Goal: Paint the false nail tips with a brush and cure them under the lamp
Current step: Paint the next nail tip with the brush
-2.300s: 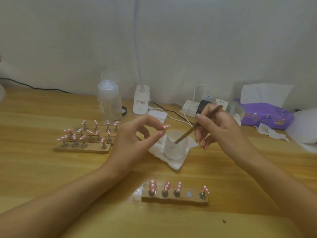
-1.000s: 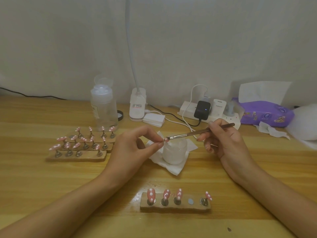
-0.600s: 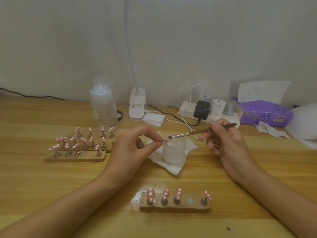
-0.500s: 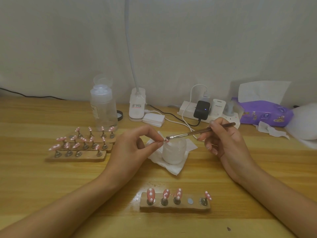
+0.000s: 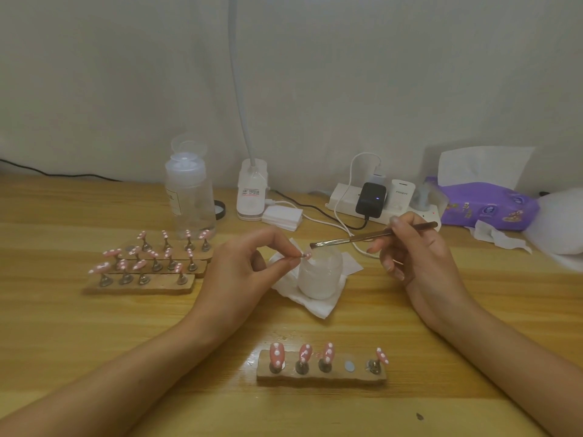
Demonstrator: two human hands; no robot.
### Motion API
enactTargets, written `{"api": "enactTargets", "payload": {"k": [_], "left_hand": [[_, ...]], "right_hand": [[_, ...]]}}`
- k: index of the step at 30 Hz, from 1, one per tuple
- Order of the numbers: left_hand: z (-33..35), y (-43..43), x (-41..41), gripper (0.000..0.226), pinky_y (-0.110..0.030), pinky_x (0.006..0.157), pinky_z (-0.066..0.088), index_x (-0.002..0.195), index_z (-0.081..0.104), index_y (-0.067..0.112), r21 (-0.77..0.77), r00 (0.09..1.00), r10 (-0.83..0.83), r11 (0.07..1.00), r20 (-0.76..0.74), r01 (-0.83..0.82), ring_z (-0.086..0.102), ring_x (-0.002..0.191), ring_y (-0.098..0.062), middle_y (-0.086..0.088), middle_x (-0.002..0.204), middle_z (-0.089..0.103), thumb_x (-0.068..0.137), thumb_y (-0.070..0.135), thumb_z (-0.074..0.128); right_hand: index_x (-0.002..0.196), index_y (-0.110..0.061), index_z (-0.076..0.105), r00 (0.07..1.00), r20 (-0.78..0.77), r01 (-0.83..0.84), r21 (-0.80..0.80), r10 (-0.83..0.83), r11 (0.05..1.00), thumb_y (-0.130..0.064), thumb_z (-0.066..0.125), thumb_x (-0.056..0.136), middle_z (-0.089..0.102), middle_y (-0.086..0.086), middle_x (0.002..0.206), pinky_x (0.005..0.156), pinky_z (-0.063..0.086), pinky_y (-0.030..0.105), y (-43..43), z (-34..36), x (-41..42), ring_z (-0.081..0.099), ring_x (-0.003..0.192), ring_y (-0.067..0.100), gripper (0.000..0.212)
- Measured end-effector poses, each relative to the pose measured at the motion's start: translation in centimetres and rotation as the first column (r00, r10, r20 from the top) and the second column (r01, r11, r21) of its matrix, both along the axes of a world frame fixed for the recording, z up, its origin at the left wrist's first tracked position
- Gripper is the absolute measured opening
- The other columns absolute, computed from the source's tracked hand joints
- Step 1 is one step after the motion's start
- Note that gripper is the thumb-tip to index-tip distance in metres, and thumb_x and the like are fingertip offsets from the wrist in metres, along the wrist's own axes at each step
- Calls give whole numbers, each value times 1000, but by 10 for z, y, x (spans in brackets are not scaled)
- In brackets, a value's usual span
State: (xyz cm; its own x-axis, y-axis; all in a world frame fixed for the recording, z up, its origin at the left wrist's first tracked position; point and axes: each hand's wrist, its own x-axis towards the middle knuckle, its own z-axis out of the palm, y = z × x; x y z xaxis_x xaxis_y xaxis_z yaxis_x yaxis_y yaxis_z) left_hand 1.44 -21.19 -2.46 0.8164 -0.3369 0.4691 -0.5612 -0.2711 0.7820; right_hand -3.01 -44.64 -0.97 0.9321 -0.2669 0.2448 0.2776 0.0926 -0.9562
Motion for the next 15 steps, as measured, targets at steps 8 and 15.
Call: {"api": "enactTargets", "payload": {"k": [8,15], "left_hand": [[0,0,-1,11,-13,54,38,80,70,33,0,1000,-2,1000,11,2,43,53,-6,27,71,62,84,23,75],[-1,1,-2,12,-14,54,37,80,70,35,12,999,15,1000,32,-15,44,53,-10,19,63,58,83,25,76]], "right_hand": [[78,-17,50,1000,4,15,-13,-15,1000,-33,56,88,71,8,69,40,36,18,0,-1,0,52,47,11,20],[79,-17,52,1000,-9,30,-6,-30,1000,-32,56,89,71,8,69,43,37,20,0,-1,0,54,49,11,19]]}}
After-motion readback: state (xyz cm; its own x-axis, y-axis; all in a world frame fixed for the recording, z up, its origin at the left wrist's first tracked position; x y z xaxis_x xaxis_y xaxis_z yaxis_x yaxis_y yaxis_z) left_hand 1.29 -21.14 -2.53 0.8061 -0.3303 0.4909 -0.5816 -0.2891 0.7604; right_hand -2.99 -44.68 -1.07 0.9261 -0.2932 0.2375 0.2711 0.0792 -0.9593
